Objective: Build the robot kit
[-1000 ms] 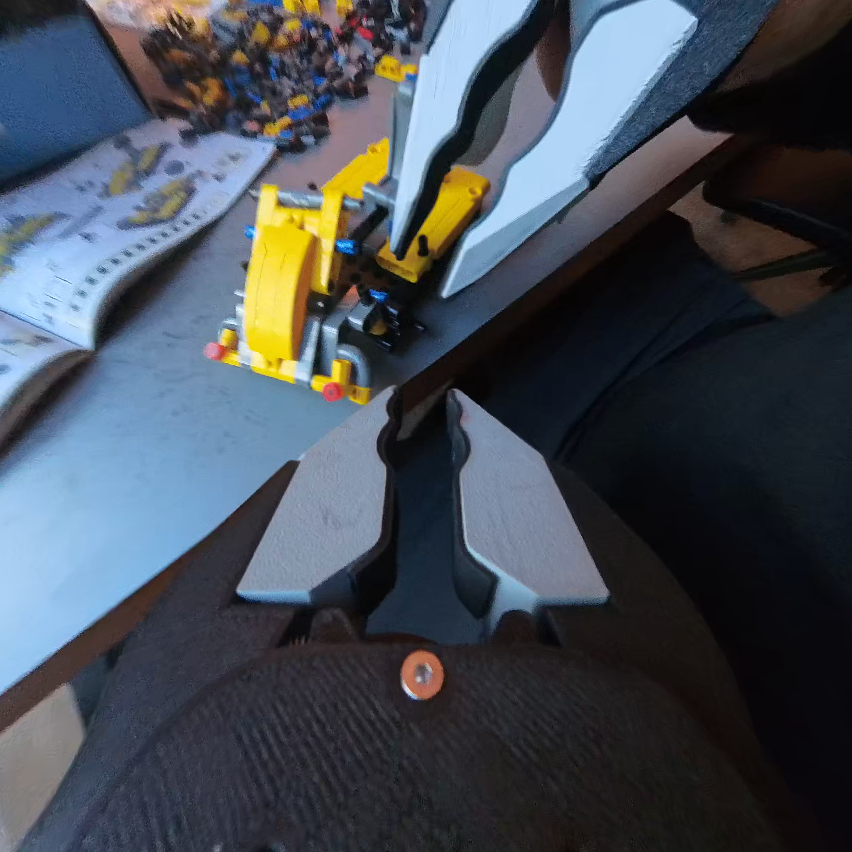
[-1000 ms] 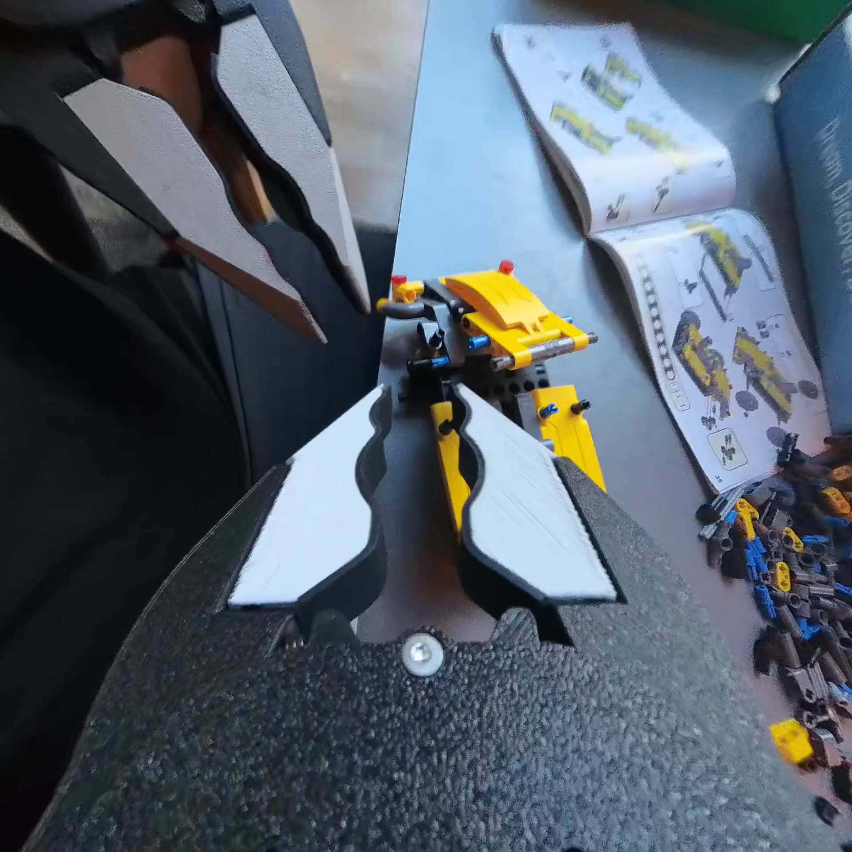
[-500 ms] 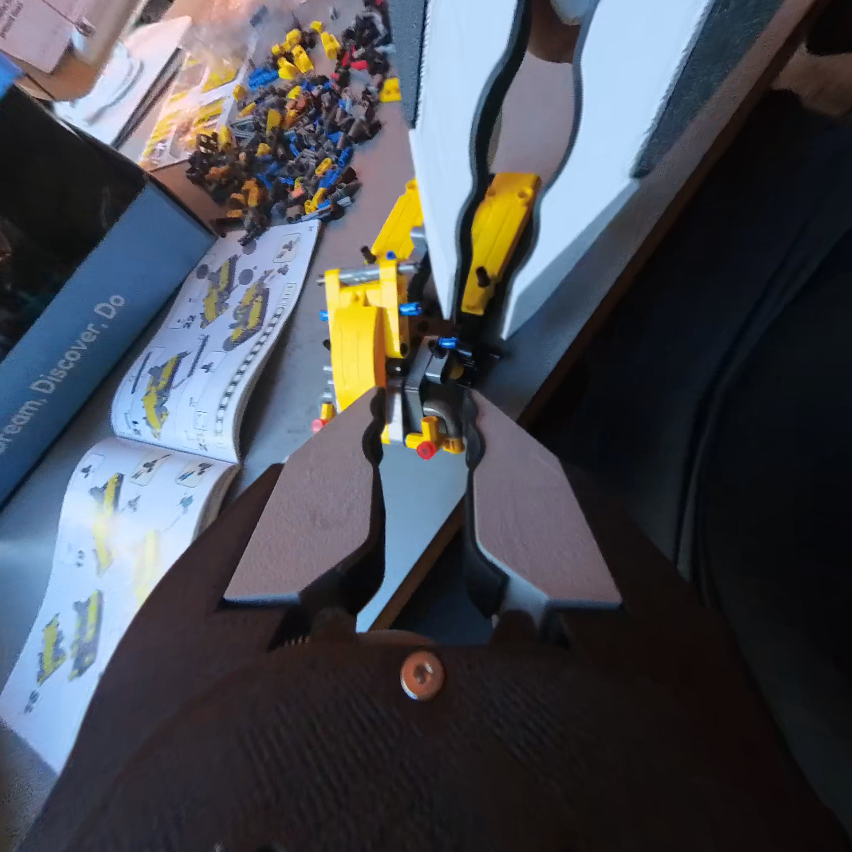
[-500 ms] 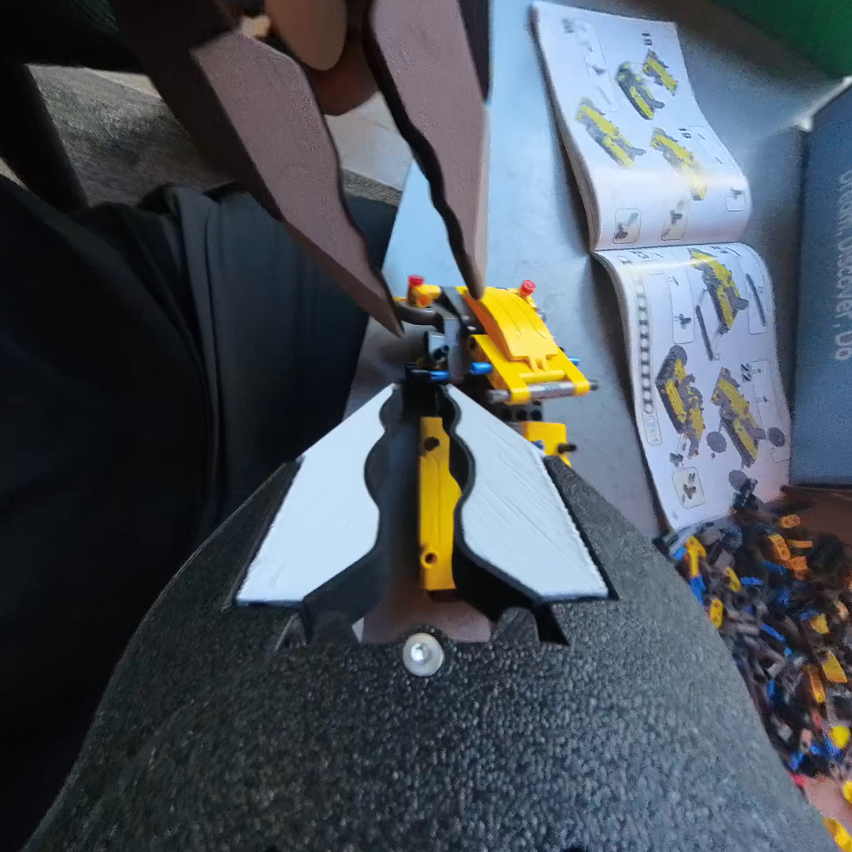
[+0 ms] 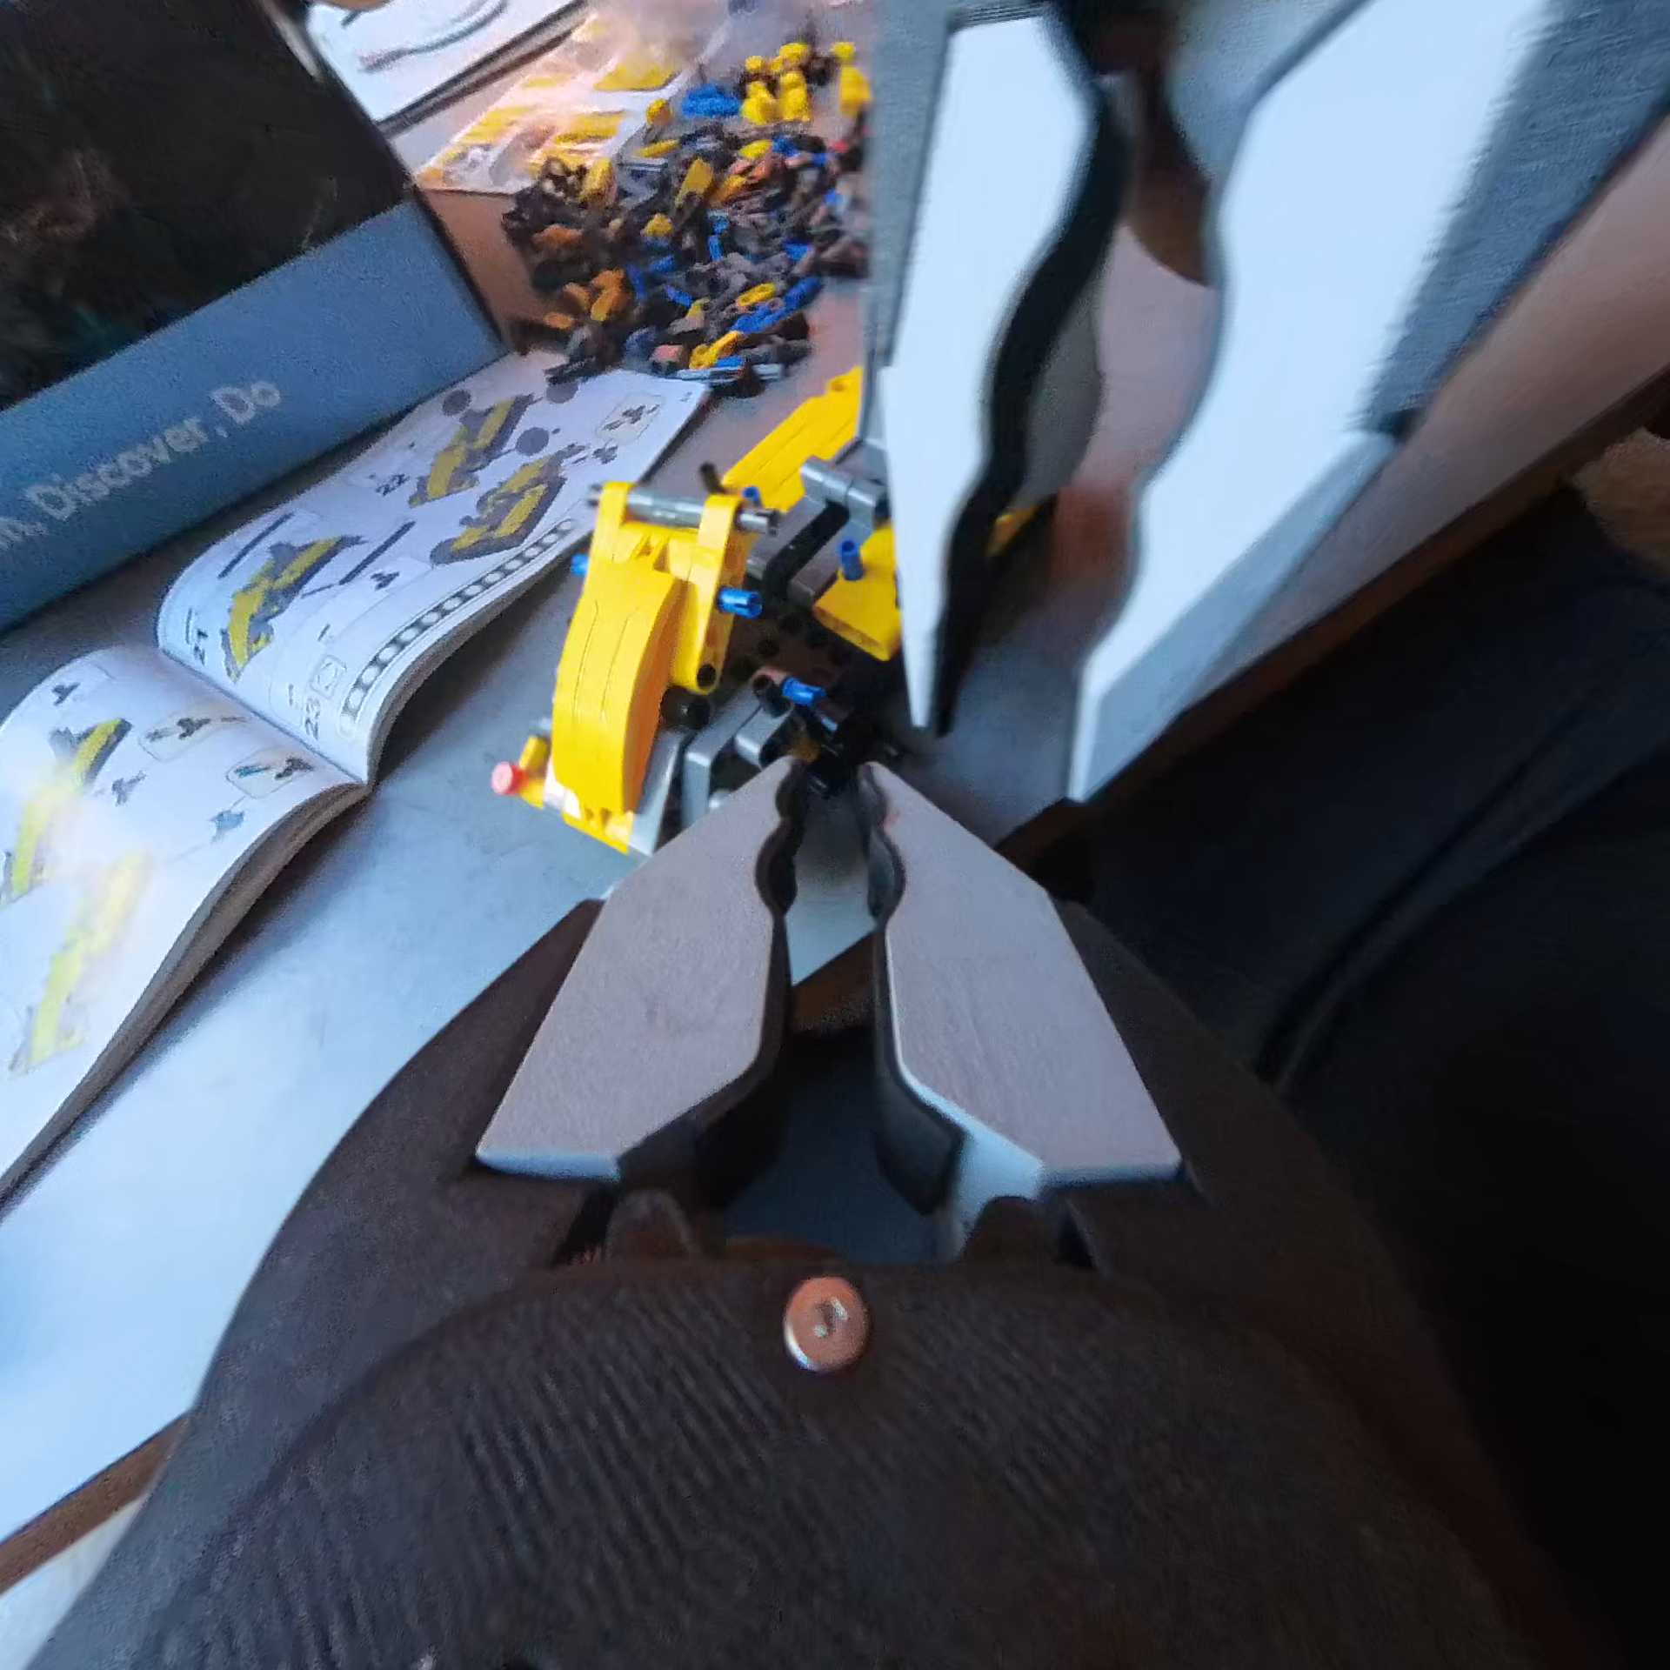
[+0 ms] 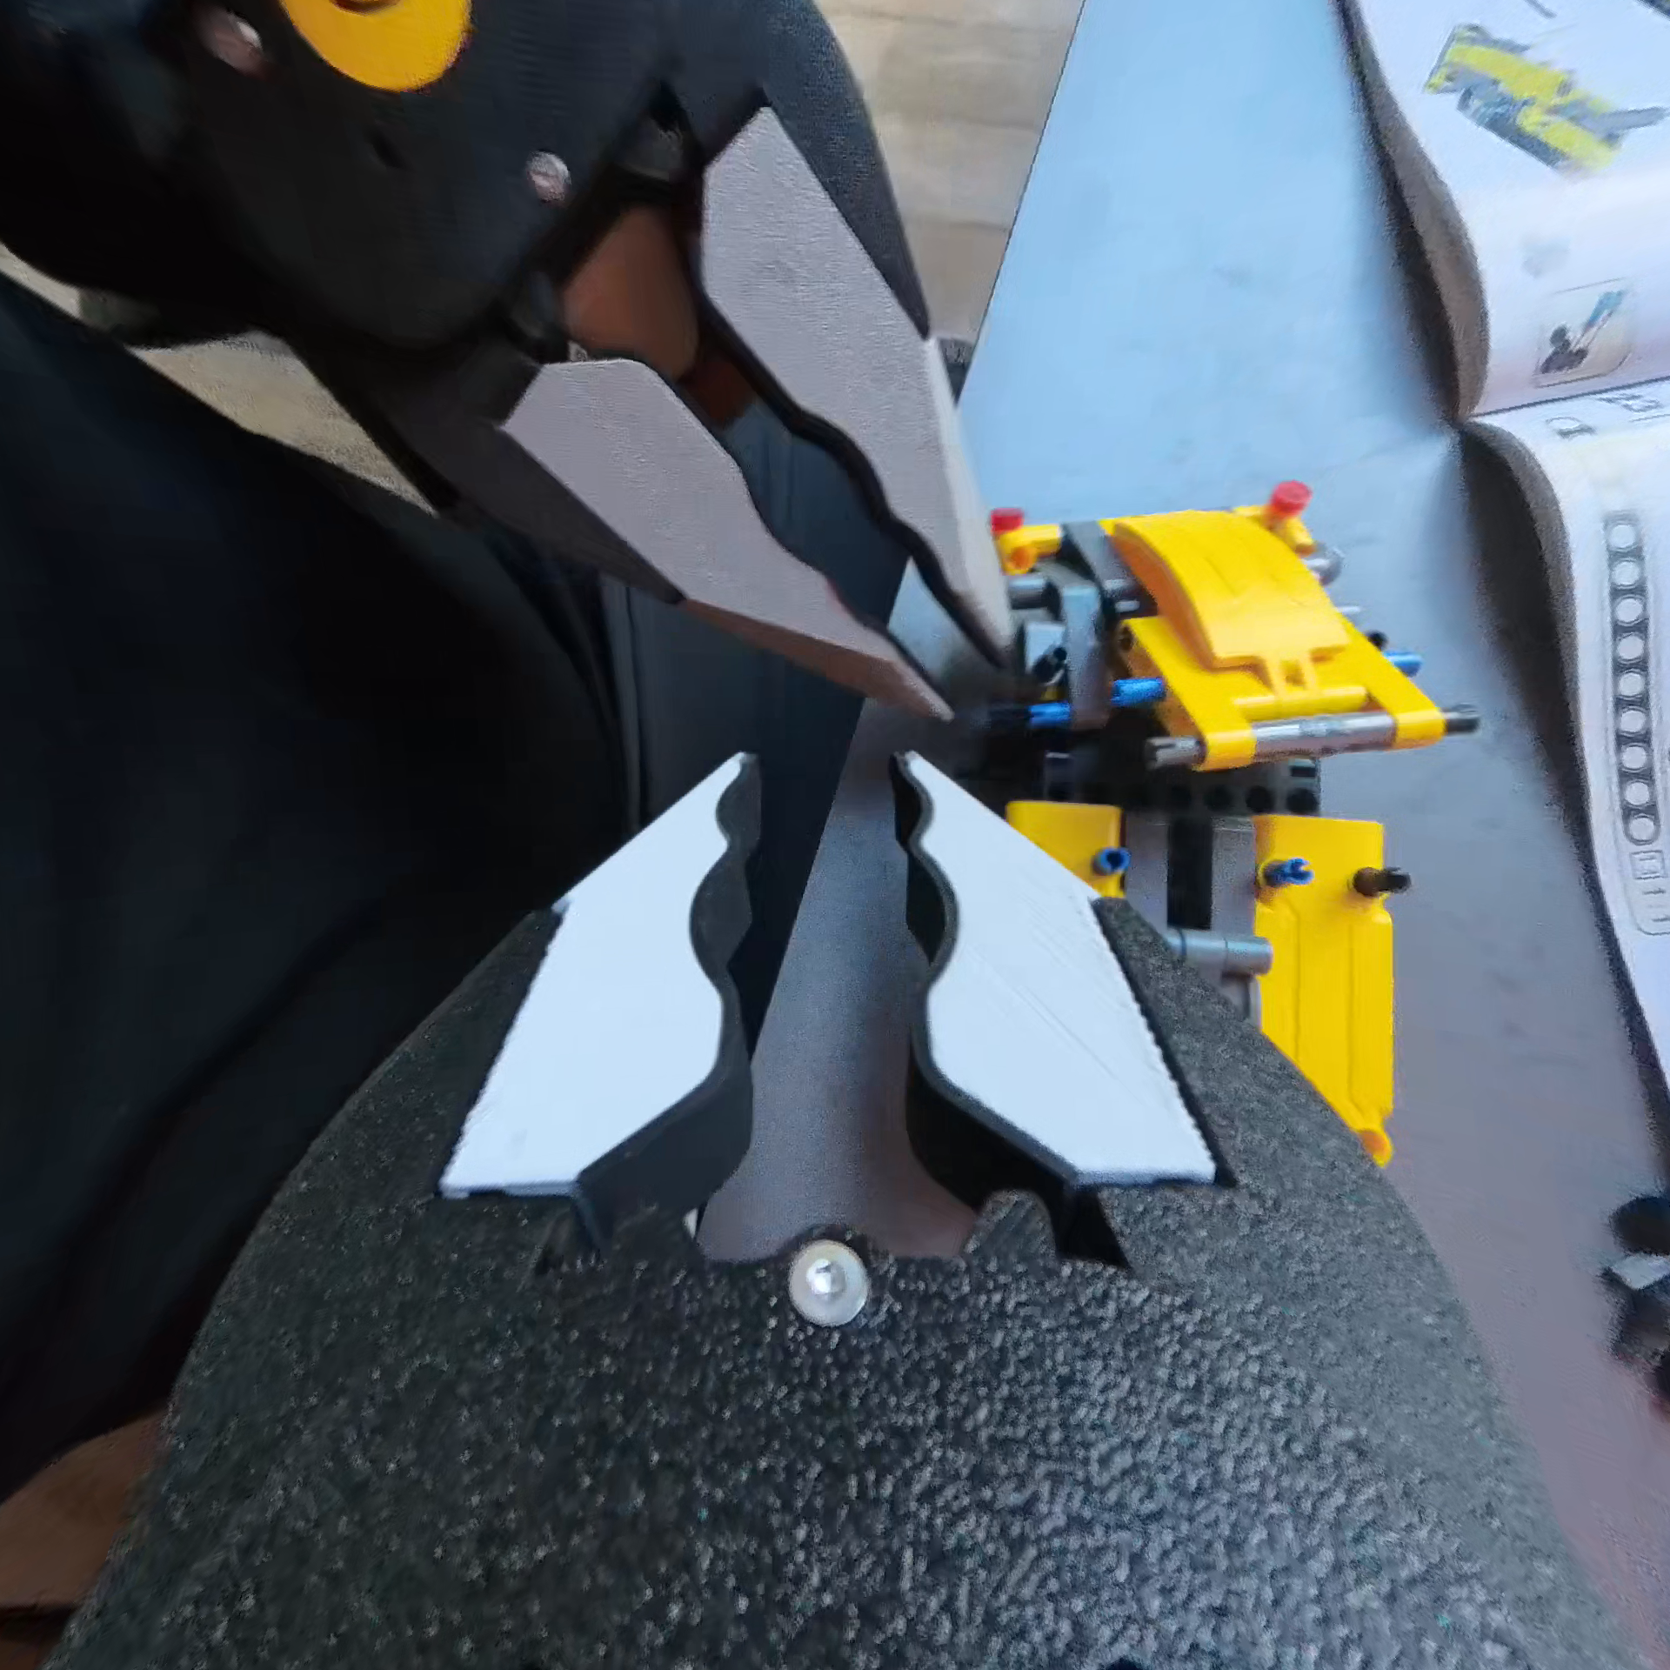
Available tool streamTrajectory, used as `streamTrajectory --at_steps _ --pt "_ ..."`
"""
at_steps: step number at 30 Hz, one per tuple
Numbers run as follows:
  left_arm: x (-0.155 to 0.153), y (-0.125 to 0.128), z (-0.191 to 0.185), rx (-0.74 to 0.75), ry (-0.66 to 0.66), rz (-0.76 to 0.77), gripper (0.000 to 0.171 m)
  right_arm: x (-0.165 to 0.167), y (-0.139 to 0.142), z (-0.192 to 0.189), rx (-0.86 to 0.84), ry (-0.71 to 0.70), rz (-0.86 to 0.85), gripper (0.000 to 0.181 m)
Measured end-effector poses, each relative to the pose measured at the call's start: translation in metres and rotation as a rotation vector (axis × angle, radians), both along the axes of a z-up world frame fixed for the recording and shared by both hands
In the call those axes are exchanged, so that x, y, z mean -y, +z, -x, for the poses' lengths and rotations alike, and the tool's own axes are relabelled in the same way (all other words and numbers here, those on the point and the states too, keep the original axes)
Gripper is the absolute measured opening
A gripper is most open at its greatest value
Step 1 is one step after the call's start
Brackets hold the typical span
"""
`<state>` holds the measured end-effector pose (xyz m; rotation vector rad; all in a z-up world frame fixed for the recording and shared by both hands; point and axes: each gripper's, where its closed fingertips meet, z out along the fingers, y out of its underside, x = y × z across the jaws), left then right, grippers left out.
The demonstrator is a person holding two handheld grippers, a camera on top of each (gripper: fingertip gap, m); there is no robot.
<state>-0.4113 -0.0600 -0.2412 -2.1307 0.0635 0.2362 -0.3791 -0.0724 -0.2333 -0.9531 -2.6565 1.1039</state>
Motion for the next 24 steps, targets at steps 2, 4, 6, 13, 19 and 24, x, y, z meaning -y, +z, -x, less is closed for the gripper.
streamTrajectory --at_steps 2,4,6,13,19,24 --pt "0.002 -0.001 0.013 -0.015 0.053 -0.001 0.009 -0.008 0.004 0.003 -0.043 -0.024 -0.021 0.029" --pt "0.006 -0.002 0.021 -0.020 0.092 -0.003 0.010 -0.021 0.012 0.013 -0.105 -0.080 -0.060 0.029" --pt "0.008 -0.004 0.015 0.037 0.103 -0.017 0.012 -0.039 0.017 0.029 -0.161 -0.160 -0.144 0.028" --pt "-0.008 0.002 0.018 0.057 0.173 -0.096 0.014 -0.044 0.022 0.065 -0.178 -0.183 -0.224 0.013" --pt "0.002 0.014 0.035 0.048 0.220 -0.148 0.014 -0.074 0.048 0.077 -0.257 -0.174 -0.347 0.023" --pt "0.012 0.005 0.052 0.076 0.209 -0.060 0.048 -0.090 0.029 0.059 -0.046 -0.187 -0.226 0.055"
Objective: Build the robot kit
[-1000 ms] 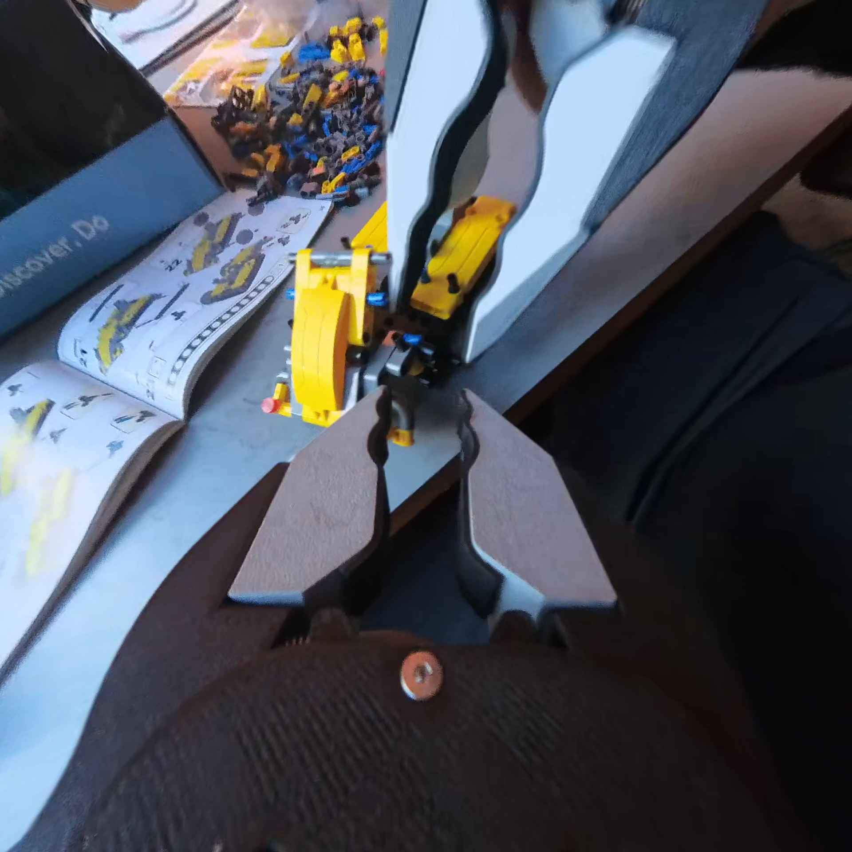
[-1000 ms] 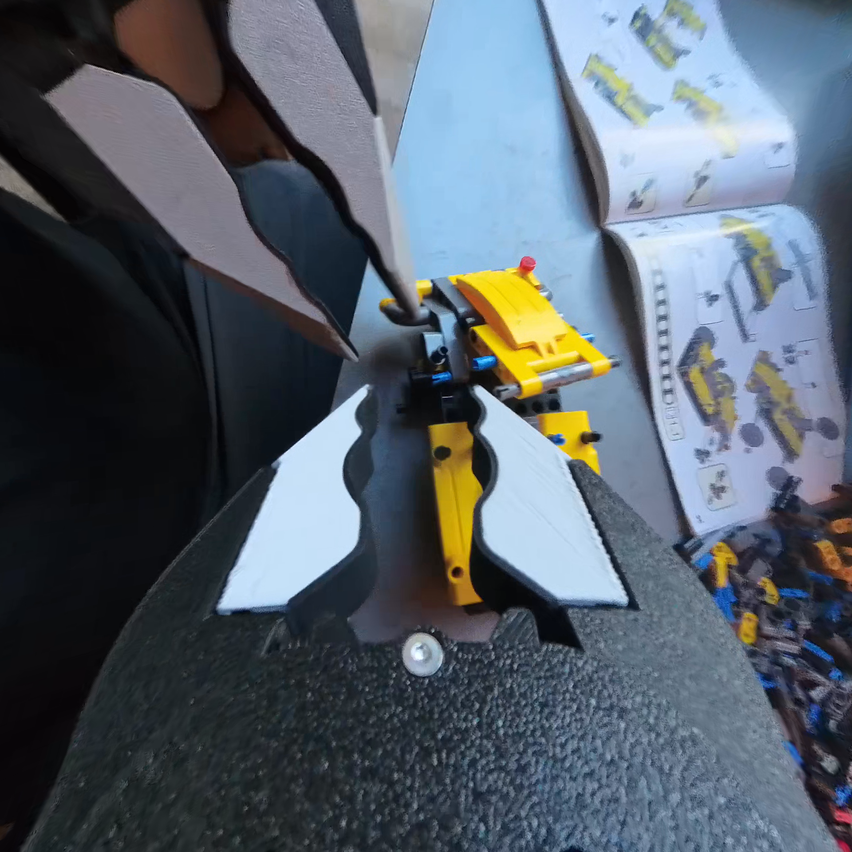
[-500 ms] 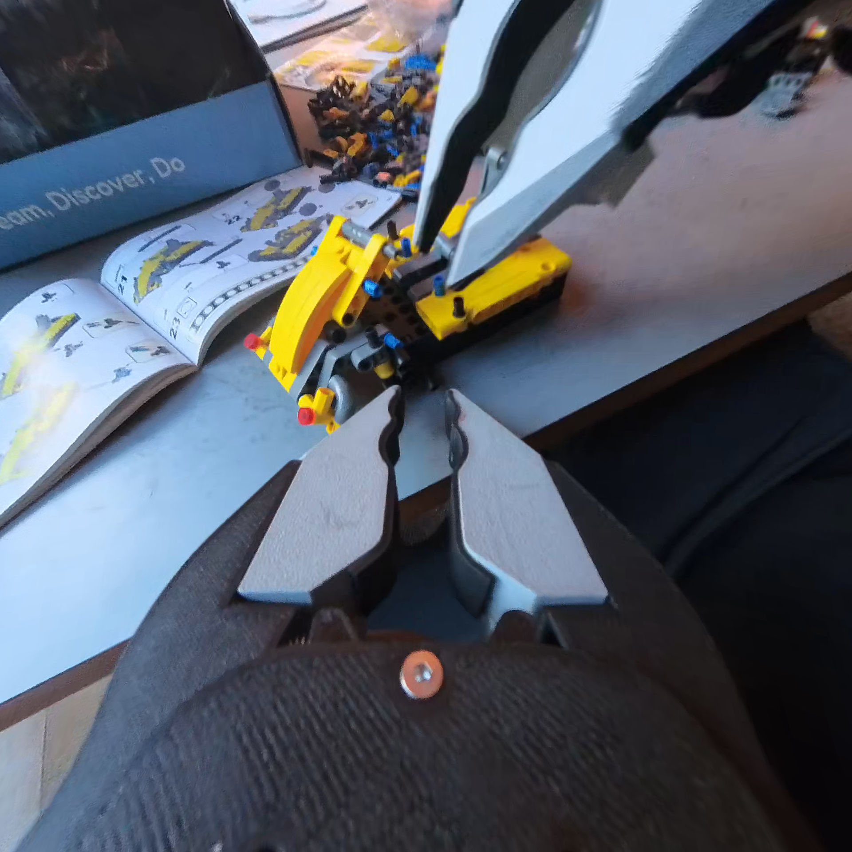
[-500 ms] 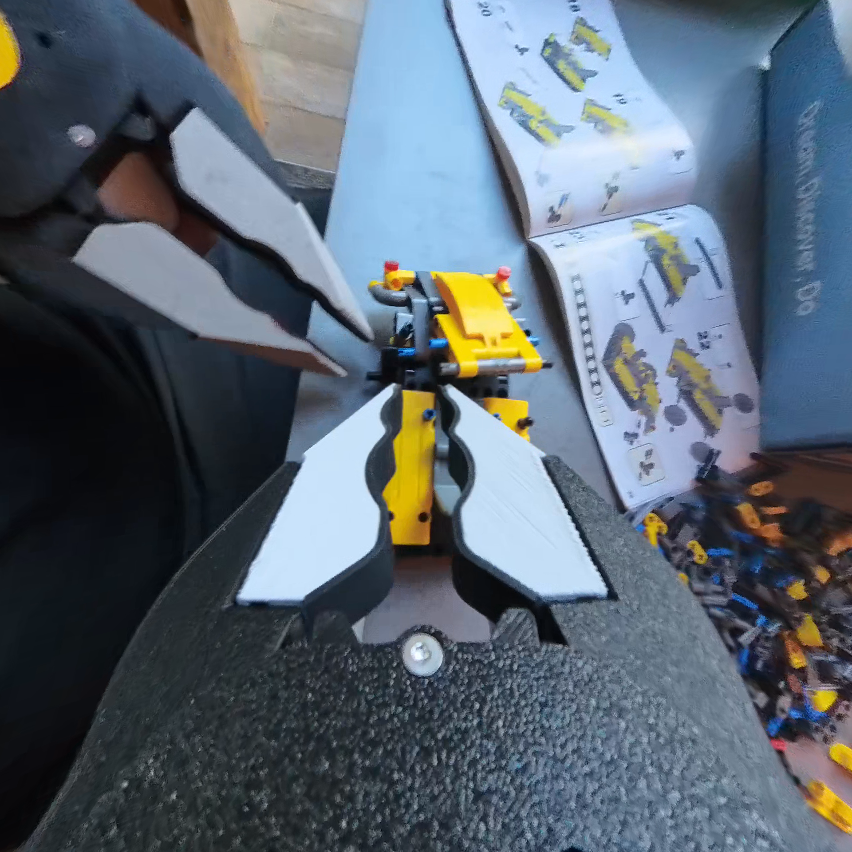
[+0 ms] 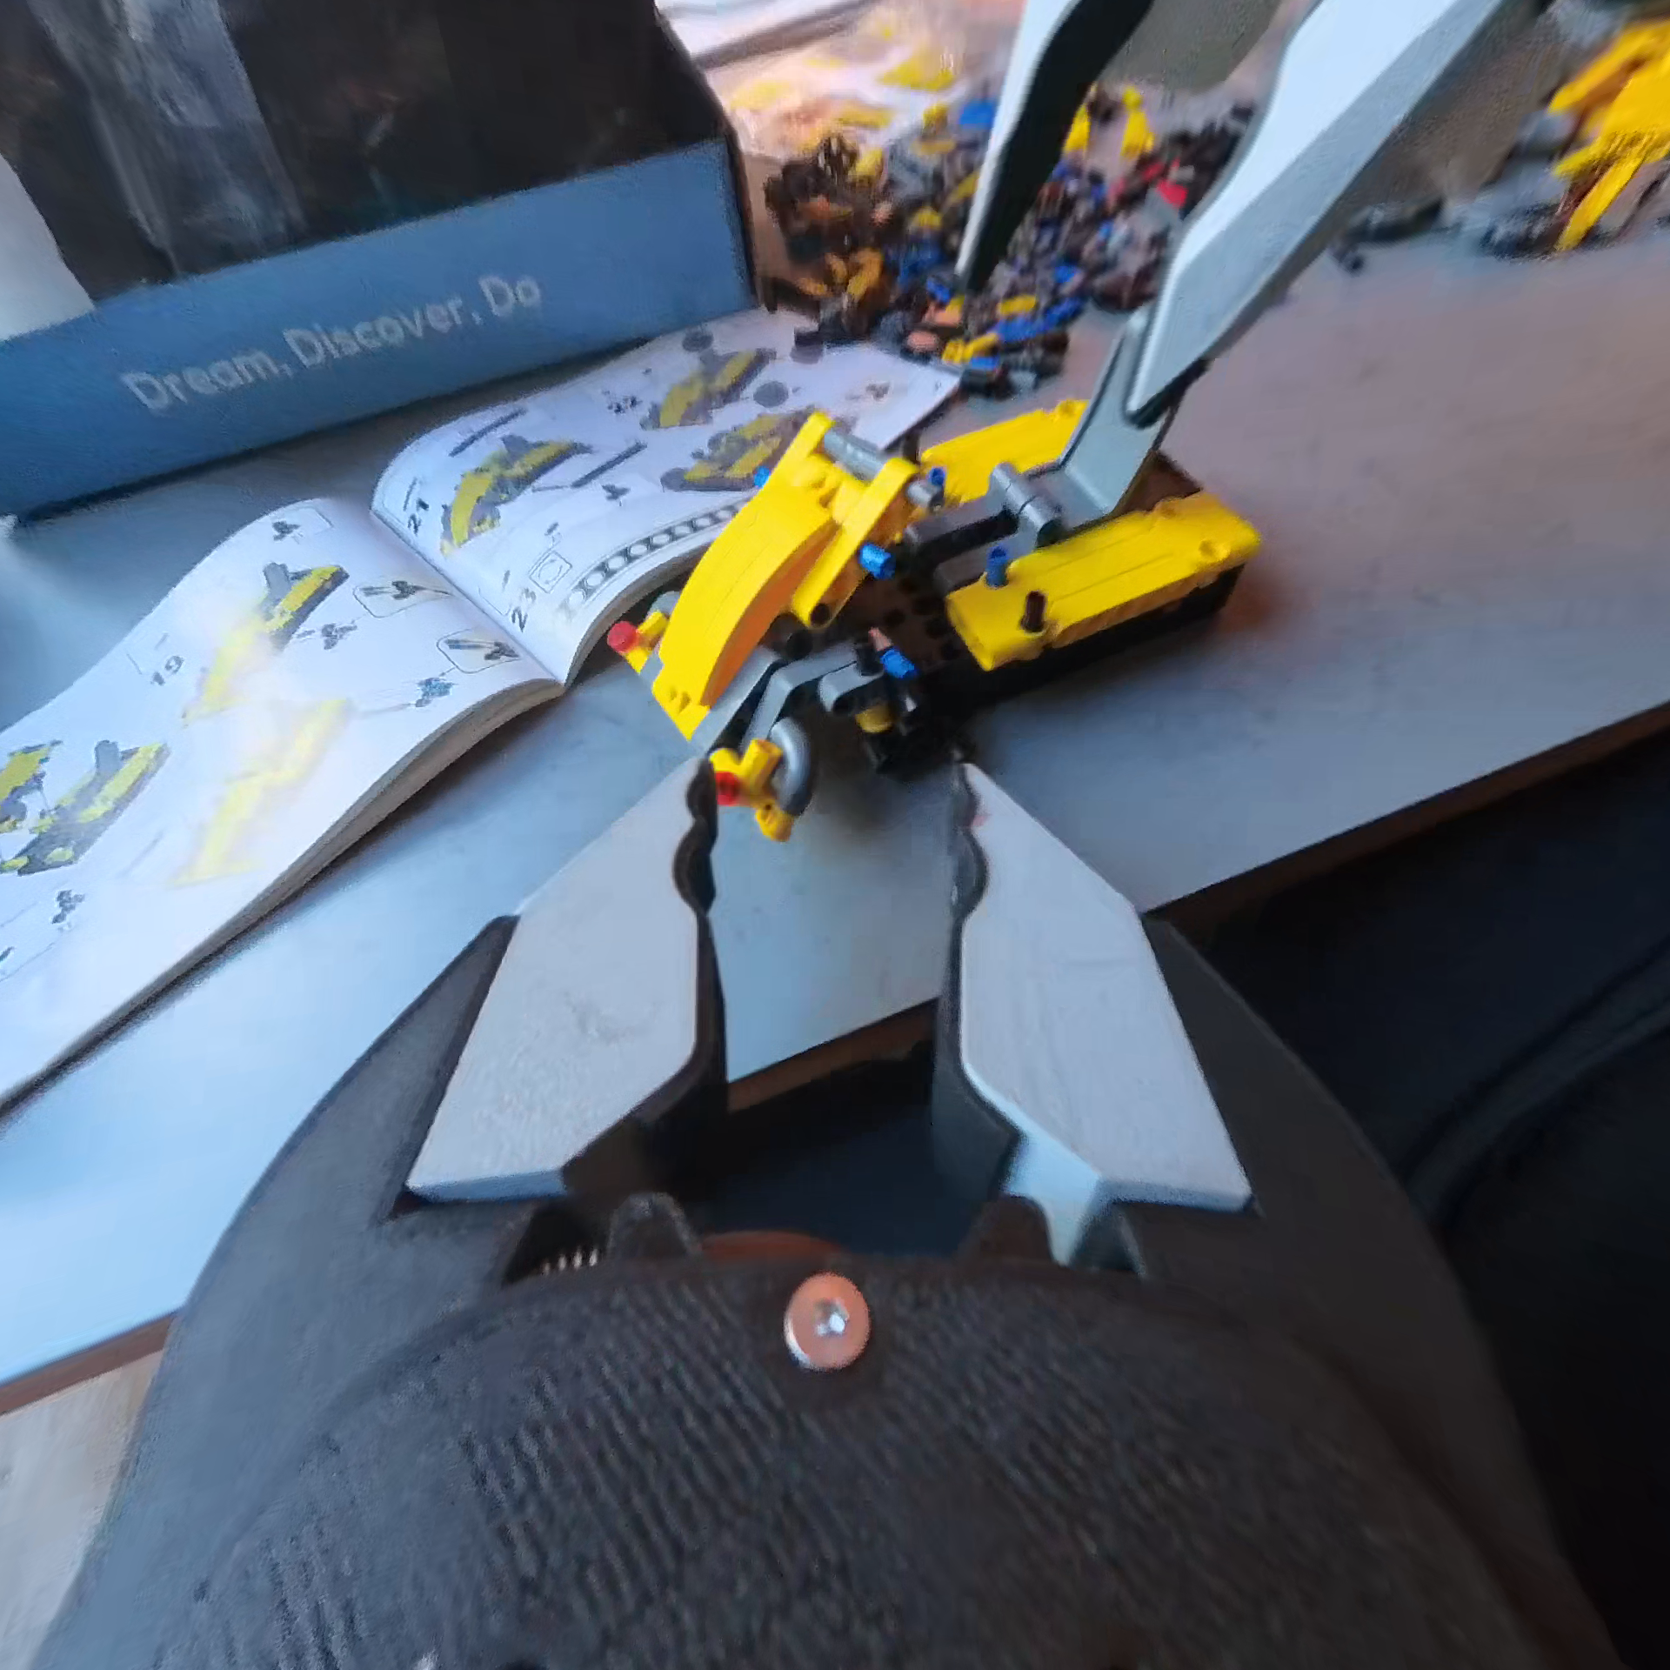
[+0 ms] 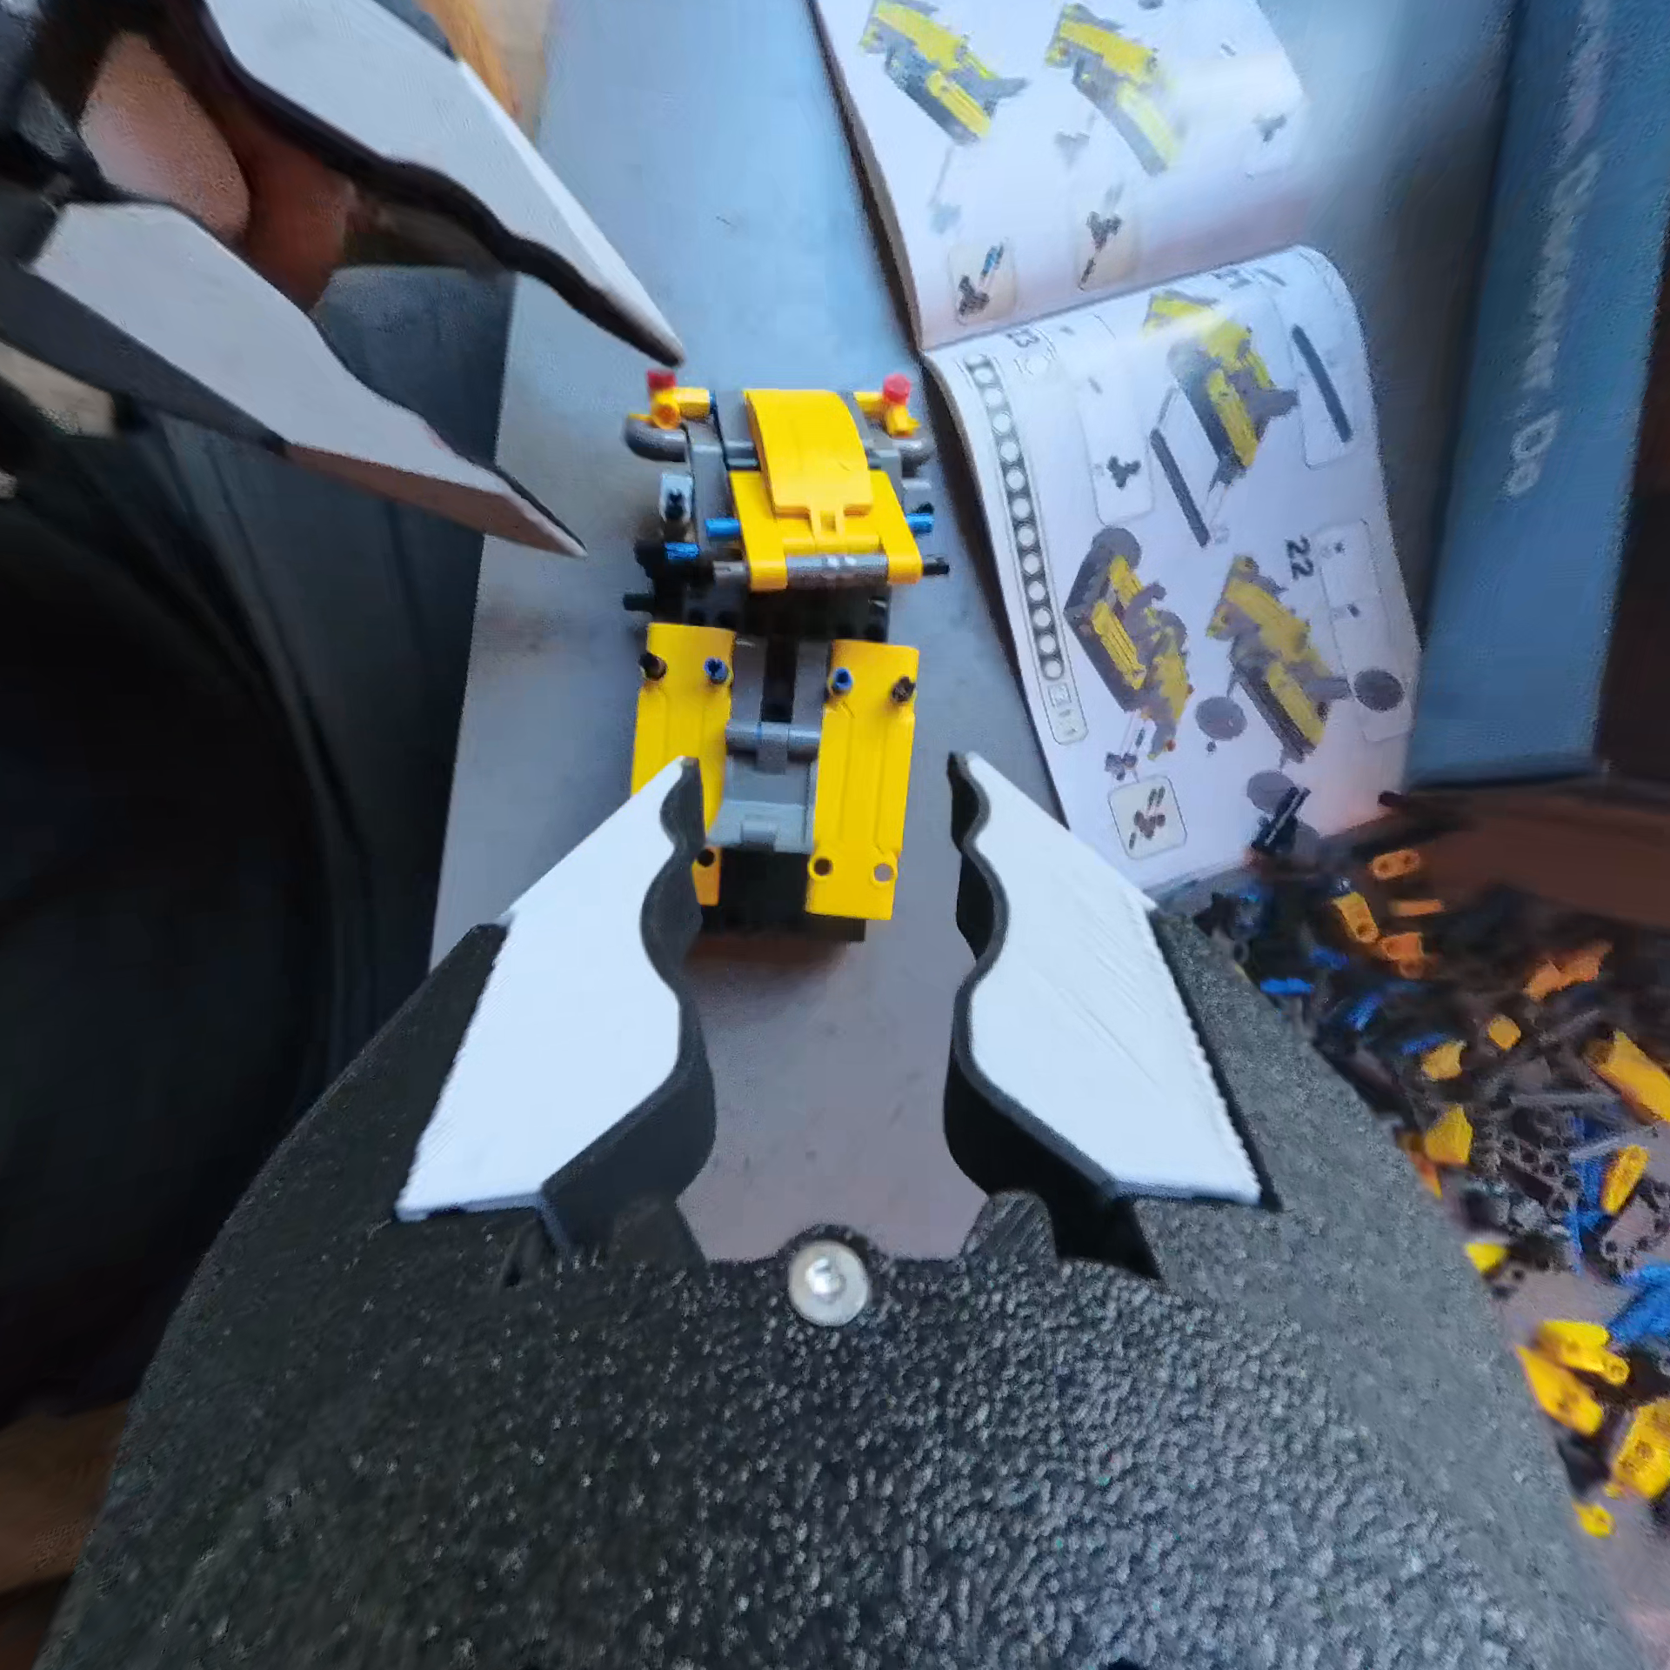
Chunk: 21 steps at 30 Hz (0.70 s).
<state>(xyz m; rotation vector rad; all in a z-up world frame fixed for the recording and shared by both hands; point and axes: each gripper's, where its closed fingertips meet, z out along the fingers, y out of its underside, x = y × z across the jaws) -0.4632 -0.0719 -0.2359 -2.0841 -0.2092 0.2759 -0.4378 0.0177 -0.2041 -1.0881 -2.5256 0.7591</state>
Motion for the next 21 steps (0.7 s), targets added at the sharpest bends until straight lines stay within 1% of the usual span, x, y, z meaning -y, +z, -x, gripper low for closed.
streamTrajectory --at_steps 2,5,6,7,8,9,11,13,15,17,18,19,20,21 --pt "0.000 -0.001 0.002 -0.034 -0.071 0.030 0.049 -0.003 -0.001 -0.007 -0.044 -0.030 -0.005 0.056" --pt "0.004 0.005 0.005 -0.111 -0.191 0.050 0.052 -0.010 -0.004 -0.025 -0.082 -0.075 -0.021 0.083" --pt "0.005 0.003 0.004 -0.108 -0.247 0.072 0.054 -0.009 -0.007 -0.029 -0.094 -0.082 -0.009 0.089" --pt "0.006 -0.005 0.003 -0.090 -0.303 0.124 0.058 -0.007 -0.012 -0.032 -0.094 -0.081 0.012 0.097" --pt "0.006 -0.013 0.005 -0.081 -0.345 0.172 0.061 -0.003 -0.018 -0.035 -0.087 -0.075 0.033 0.101" --pt "0.005 -0.018 0.008 -0.084 -0.379 0.191 0.061 -0.001 -0.024 -0.034 -0.089 -0.073 0.048 0.101" --pt "-0.001 -0.019 0.009 -0.053 -0.447 0.167 0.057 0.001 -0.036 -0.028 -0.109 -0.071 0.060 0.101" --pt "-0.005 -0.022 0.011 -0.013 -0.472 0.175 0.055 -0.003 -0.049 -0.016 -0.118 -0.086 0.042 0.095" --pt "-0.008 -0.025 0.007 0.072 -0.491 0.195 0.052 -0.001 -0.058 -0.014 -0.097 -0.032 0.052 0.088" --pt "-0.002 -0.025 -0.013 0.130 -0.584 0.240 0.042 -0.008 -0.059 -0.018 -0.059 0.038 0.039 0.085" --pt "0.005 -0.025 -0.026 0.142 -0.656 0.264 0.029 -0.017 -0.060 -0.020 -0.036 0.060 0.027 0.085" --pt "0.007 -0.021 -0.036 0.156 -0.692 0.257 0.032 -0.030 -0.060 -0.021 -0.019 0.059 -0.004 0.086" --pt "0.004 -0.012 -0.041 0.167 -0.690 0.216 0.041 -0.045 -0.060 -0.023 -0.006 0.046 -0.050 0.088" --pt "-0.002 -0.002 -0.040 0.175 -0.662 0.166 0.046 -0.060 -0.057 -0.024 -0.007 0.025 -0.103 0.086"
